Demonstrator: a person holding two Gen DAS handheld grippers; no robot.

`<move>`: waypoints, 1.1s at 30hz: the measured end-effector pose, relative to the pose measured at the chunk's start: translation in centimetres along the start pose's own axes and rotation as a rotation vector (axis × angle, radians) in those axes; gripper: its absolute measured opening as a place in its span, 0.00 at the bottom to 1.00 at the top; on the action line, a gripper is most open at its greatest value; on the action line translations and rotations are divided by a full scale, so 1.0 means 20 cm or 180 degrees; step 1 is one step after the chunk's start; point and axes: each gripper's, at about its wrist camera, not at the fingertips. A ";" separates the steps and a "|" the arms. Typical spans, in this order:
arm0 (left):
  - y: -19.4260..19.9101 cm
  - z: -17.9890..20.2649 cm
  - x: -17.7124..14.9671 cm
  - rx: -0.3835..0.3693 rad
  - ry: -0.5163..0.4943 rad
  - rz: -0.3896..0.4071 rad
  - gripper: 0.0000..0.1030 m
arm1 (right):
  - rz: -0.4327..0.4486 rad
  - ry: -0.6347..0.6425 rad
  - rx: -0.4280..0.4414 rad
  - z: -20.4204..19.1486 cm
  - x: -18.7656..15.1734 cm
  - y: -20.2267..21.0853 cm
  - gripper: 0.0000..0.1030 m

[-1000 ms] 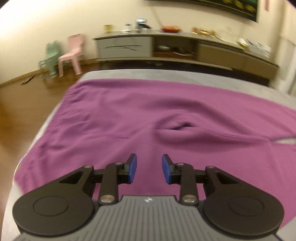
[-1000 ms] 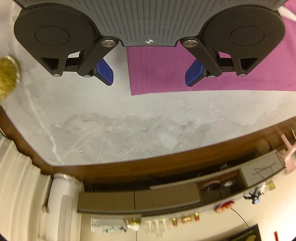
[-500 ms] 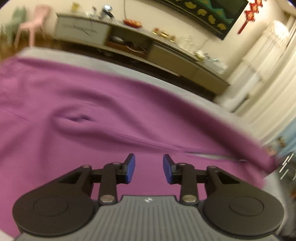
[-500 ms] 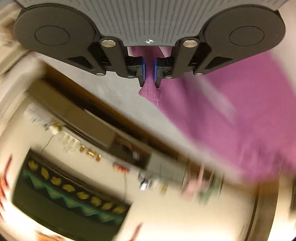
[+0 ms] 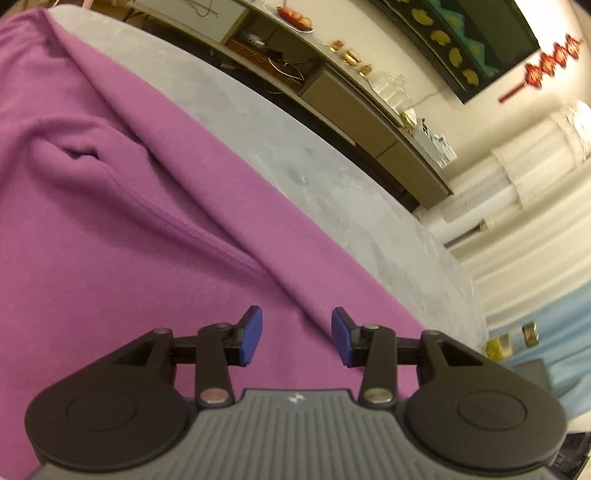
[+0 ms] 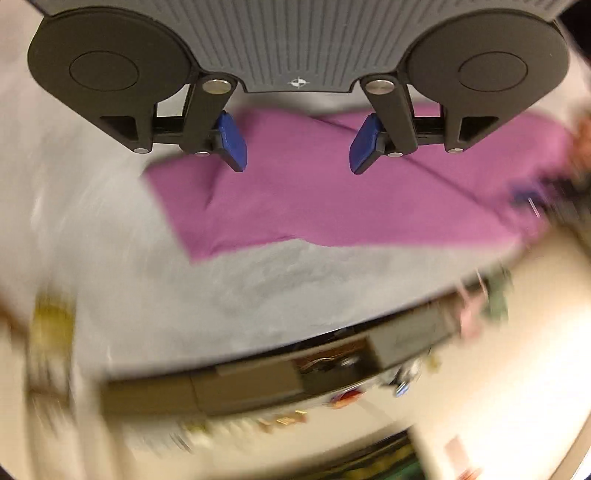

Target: Fold clothes

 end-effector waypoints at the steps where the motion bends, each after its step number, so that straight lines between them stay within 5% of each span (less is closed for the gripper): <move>1: -0.02 0.00 0.01 -0.0004 0.0041 0.0003 0.39 | -0.0022 -0.0269 -0.0009 0.04 0.00 -0.02 0.63; 4: -0.08 0.04 0.03 -0.0023 0.0045 -0.0021 0.41 | -0.0043 -0.0839 -0.0154 0.13 -0.03 -0.06 0.63; 8: -0.16 0.06 0.05 0.0018 0.0009 -0.0072 0.43 | -0.0088 -0.1098 -0.0247 0.17 -0.07 -0.08 0.63; 13: -0.24 0.04 0.06 0.0050 0.0119 -0.0126 0.44 | -0.0190 -0.0981 -0.0262 0.12 -0.14 -0.09 0.66; 14: -0.26 0.03 0.06 0.0055 0.0138 -0.0142 0.44 | -0.0202 -0.0918 -0.0247 0.11 -0.14 -0.11 0.62; 16: -0.30 0.03 0.05 0.0062 0.0180 -0.0182 0.44 | -0.0144 -0.0786 -0.0183 0.07 -0.12 -0.13 0.18; 22: -0.36 0.07 0.05 0.0060 0.0166 -0.0101 0.52 | 0.0400 -0.0870 0.0305 0.06 -0.03 -0.03 0.08; 24: -0.36 0.08 0.06 0.0073 0.0208 -0.0049 0.46 | 0.0432 -0.0971 0.0350 0.09 -0.03 -0.02 0.08; 26: -0.37 0.09 0.07 0.0085 0.0251 0.0004 0.02 | 0.0410 -0.1077 0.0350 0.12 -0.03 -0.03 0.08; 33: -0.21 0.18 0.01 0.0040 0.0067 0.0245 0.01 | 0.0286 -0.1216 0.0269 0.20 -0.01 -0.07 0.08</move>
Point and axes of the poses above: each gripper's, at about its wrist camera, not at the fingertips, and y roughly against the way its jaws point, z to its right, x to its top, and after that the axes turned 7 degrees about z, right-handed
